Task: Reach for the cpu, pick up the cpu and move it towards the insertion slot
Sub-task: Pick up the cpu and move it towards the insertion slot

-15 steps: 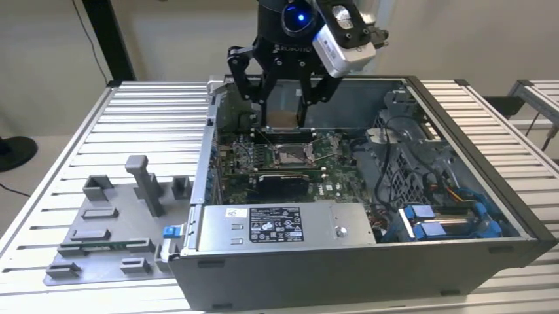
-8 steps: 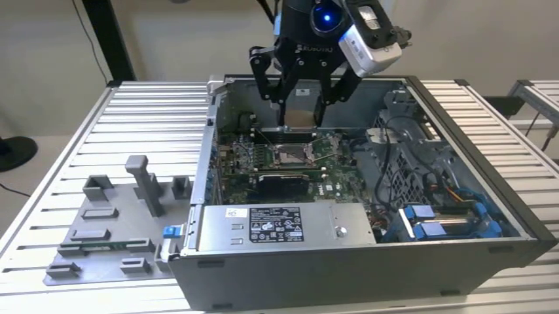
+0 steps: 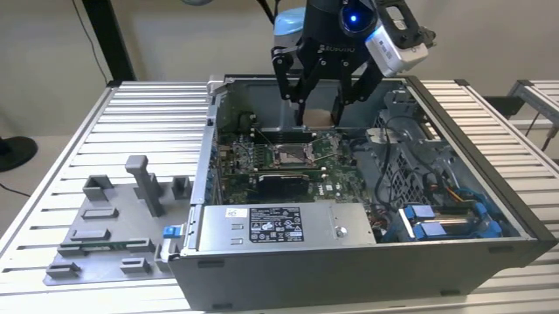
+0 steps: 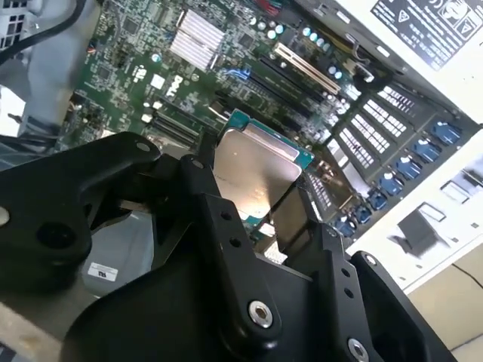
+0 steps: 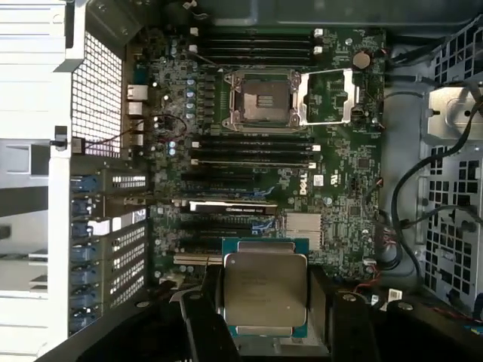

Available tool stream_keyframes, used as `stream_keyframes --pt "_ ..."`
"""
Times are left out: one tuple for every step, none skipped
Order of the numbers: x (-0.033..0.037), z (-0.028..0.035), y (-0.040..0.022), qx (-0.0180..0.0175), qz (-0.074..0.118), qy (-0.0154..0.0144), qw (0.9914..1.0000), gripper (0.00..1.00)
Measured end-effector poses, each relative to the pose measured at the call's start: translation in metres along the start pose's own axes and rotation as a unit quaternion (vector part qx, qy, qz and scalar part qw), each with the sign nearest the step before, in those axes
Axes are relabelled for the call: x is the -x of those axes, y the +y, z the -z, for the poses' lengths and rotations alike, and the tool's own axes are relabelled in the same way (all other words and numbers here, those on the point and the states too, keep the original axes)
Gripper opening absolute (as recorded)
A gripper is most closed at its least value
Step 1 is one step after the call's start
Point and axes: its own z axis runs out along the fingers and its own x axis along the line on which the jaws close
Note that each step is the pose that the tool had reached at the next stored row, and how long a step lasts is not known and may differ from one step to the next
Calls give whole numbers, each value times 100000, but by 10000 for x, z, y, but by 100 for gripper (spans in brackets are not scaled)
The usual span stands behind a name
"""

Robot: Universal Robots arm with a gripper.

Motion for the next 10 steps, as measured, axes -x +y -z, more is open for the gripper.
stream_keyframes --pt "29 1 0 2 -1 -2 100000 0" --pt "58 2 0 -3 -3 0 100000 0" --pt "84 3 0 0 -4 -1 100000 0" --pt "107 4 0 -2 -2 0 100000 0" --pt "129 5 0 -1 -4 -1 100000 0" --pt "148 6 0 -5 -3 2 100000 0" --pt "165 6 0 -1 -4 -2 100000 0" --pt "178 6 0 0 -2 -1 100000 0" --pt "185 7 0 -3 -4 0 100000 0" --pt "186 7 0 -1 -2 0 100000 0"
